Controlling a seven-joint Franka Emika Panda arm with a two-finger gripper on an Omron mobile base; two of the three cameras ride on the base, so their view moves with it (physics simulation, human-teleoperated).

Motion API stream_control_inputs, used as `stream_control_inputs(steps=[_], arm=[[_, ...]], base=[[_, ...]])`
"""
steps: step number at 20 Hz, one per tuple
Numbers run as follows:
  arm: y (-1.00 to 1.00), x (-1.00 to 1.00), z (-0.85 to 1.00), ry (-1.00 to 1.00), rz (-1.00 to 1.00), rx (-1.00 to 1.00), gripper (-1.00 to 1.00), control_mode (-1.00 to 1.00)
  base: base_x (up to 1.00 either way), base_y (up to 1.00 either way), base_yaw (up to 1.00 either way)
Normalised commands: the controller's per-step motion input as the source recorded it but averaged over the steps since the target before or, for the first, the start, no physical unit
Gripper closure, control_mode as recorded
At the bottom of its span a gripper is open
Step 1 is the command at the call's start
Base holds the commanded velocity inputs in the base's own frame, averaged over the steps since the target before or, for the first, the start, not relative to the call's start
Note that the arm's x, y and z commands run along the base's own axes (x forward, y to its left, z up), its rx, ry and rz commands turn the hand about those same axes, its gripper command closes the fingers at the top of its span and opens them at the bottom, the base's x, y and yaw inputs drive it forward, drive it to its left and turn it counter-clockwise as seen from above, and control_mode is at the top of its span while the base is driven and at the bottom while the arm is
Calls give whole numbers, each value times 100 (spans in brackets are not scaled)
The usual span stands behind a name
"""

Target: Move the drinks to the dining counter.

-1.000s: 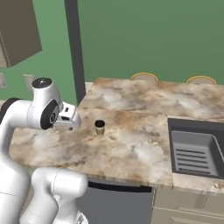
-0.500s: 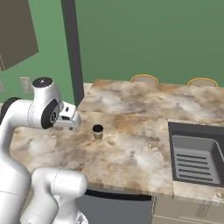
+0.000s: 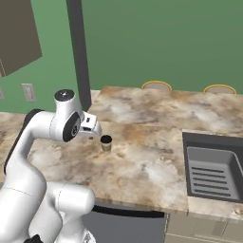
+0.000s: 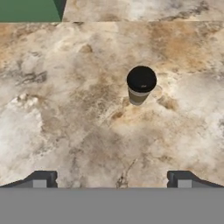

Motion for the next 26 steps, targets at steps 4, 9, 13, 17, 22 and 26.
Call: stream_control_inputs(steps=[4, 9, 13, 17, 22, 26], arm=[[-34, 26, -10, -1, -1, 0, -100, -100], [-13, 17, -8, 0, -3, 0, -100, -100], [0, 18, -14, 0, -3, -5, -100, -100], [0, 21, -25, 0, -1, -16, -100, -100], [0, 31, -4, 1, -3, -3, -100, -100], [-1, 28, -1, 3, -3, 0, -100, -100]], base=[[0, 0, 0], [0, 0, 0], [0, 0, 0], [0, 0, 0], [0, 0, 0], [0, 0, 0]])
